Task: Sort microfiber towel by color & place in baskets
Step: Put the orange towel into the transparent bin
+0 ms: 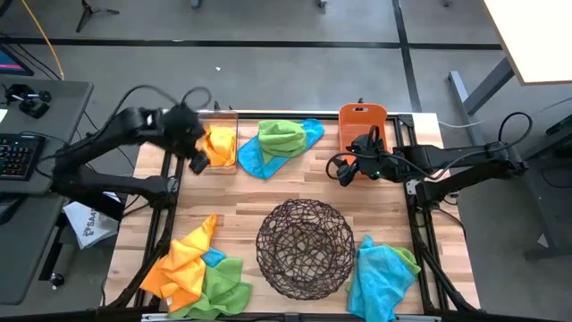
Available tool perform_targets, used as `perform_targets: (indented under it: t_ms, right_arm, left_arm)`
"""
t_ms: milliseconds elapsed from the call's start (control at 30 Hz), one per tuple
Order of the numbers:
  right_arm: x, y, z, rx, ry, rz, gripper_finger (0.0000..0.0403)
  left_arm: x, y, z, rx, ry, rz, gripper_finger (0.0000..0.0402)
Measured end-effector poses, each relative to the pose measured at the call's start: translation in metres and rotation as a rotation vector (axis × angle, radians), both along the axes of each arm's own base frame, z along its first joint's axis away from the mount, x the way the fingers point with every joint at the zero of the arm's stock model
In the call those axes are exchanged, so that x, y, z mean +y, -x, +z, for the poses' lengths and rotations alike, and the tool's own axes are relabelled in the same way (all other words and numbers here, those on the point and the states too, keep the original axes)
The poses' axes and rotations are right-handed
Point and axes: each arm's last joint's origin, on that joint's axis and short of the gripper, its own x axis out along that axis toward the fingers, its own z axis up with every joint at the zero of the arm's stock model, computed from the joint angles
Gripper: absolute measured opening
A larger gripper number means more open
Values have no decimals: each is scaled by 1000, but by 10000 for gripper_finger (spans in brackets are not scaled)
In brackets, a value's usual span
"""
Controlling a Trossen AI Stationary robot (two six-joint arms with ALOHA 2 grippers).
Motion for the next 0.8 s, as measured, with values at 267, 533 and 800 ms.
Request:
perform_targets:
  t_ms: [267, 533, 800]
  right_arm:
    - [0, 0, 0, -3, -10, 2, 297]
    - [0, 0, 0, -4, -14, 2, 297]
    - [-1, 0, 0, 1, -7, 1, 297]
  left_arm:
    - [-75, 13, -64, 190, 258, -3, 198]
    - [-154, -2, -101, 195, 385, -265, 198]
    - [-197, 6, -127, 312, 183, -489, 198]
